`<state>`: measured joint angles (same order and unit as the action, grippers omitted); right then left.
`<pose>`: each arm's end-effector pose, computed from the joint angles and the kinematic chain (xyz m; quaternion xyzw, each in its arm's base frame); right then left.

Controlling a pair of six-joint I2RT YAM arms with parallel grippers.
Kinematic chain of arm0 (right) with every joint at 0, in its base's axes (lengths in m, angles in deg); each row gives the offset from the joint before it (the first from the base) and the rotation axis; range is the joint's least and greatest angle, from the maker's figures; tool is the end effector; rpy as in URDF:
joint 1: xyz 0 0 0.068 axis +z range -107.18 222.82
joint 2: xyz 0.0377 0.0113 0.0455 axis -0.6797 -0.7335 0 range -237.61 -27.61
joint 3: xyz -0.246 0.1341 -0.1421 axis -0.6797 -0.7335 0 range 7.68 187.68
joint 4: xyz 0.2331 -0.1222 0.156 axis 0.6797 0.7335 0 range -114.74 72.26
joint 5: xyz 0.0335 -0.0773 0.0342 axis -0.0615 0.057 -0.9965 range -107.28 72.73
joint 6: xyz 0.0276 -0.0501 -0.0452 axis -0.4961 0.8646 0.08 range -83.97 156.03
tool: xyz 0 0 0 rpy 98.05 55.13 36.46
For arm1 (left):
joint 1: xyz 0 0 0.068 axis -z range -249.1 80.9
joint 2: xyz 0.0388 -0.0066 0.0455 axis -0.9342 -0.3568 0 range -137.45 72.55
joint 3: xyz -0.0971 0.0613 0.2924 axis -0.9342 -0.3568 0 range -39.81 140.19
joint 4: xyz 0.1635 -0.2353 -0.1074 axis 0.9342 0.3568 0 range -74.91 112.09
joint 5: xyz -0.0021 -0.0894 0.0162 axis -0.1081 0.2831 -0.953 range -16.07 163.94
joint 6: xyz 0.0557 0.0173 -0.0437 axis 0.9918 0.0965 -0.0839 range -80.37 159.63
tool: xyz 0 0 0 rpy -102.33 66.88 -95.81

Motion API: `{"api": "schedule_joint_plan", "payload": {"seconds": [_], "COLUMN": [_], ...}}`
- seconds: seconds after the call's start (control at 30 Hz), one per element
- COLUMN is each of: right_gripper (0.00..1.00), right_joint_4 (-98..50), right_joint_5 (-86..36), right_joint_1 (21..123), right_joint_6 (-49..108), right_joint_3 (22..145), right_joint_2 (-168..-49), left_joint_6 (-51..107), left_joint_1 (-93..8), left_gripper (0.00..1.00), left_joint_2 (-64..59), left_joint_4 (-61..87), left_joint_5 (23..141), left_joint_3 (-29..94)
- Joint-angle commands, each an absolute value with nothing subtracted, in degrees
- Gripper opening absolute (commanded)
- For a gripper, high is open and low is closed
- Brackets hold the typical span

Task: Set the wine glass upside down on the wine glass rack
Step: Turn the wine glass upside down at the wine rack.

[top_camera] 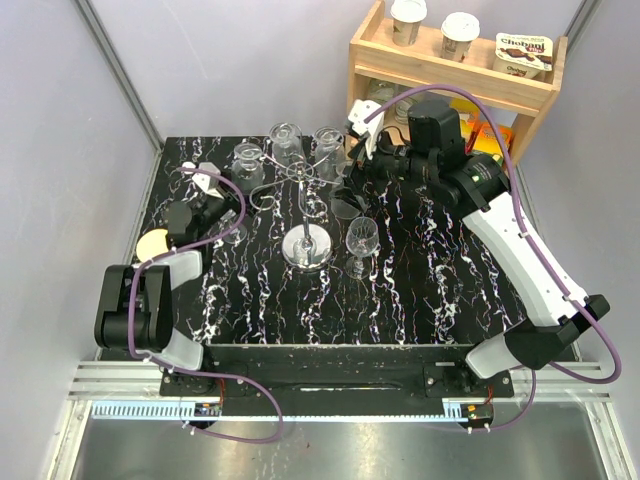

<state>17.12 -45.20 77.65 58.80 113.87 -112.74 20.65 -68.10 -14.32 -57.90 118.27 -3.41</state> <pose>0.2826 0.2312 0.5347 -0.5048 0.6340 0.2554 0.5272 0.3431 -0.0483 0.2775 0.2295 0.5570 -0.3400 0.7221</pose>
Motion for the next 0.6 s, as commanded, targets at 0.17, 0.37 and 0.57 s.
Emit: {"api": "schedule_joint_plan", "payload": {"seconds": [0.17, 0.37, 0.57], "right_gripper": [0.99, 0.99, 1.0], "right_joint_4": [16.4, 16.4, 16.6], "right_joint_5": [-45.2, -45.5, -45.5], "right_joint_1": [77.9, 77.9, 77.9], "right_joint_6": [59.6, 59.5, 59.6], "right_joint_3": [113.3, 113.2, 113.1], "right_joint_2": [-110.7, -110.8, -110.8], "left_joint_6": [19.0, 17.5, 17.7], "left_joint_1": [-69.0, -68.9, -68.9], "left_gripper": [0.0, 0.0, 0.0], "left_joint_2": [-9.1, -9.5, -10.9], "left_joint_4": [-72.6, -74.2, -73.6], "left_joint_5": [117.6, 118.5, 121.0], "left_joint_3": [-5.8, -6.2, -5.6]}}
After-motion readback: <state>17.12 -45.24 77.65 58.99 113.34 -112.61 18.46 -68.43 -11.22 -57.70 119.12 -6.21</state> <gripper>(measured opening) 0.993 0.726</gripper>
